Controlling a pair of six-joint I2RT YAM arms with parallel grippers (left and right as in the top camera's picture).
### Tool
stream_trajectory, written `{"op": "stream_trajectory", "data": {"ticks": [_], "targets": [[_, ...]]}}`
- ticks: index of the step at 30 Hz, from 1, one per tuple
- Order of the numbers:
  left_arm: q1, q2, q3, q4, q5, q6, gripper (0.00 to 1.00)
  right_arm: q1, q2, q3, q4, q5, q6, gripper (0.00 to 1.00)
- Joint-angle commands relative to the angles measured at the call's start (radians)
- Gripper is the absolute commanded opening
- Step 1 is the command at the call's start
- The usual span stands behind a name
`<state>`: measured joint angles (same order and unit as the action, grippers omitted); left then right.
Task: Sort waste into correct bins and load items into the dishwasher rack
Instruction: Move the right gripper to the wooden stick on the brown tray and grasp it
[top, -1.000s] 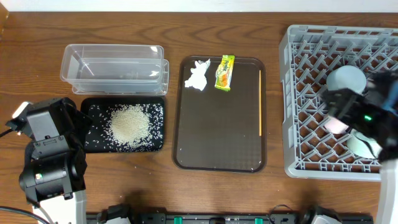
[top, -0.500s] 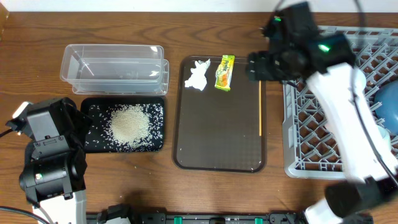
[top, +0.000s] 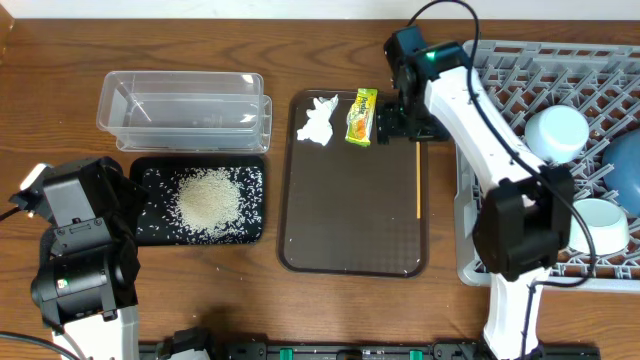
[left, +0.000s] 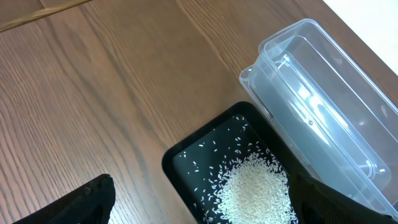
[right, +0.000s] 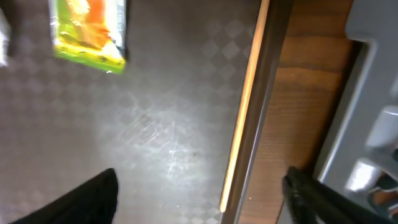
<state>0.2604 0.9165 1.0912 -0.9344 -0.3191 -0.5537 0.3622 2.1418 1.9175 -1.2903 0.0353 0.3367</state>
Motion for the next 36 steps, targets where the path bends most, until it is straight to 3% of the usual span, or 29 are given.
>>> {"op": "stream_trajectory", "data": {"ticks": [1, 7, 36], "targets": [[0.005, -0.003, 0.018, 0.000, -0.003, -0.008, 0.91, 0.004, 0.055, 0.016, -0.002, 0.021, 0.014, 0.72], [0.005, -0.003, 0.018, 0.000, -0.003, -0.008, 0.91, 0.003, 0.127, 0.016, -0.002, 0.026, 0.015, 0.61], [0.005, -0.003, 0.018, 0.000, -0.003, -0.008, 0.91, -0.035, 0.184, -0.036, 0.097, 0.046, 0.034, 0.61]]}}
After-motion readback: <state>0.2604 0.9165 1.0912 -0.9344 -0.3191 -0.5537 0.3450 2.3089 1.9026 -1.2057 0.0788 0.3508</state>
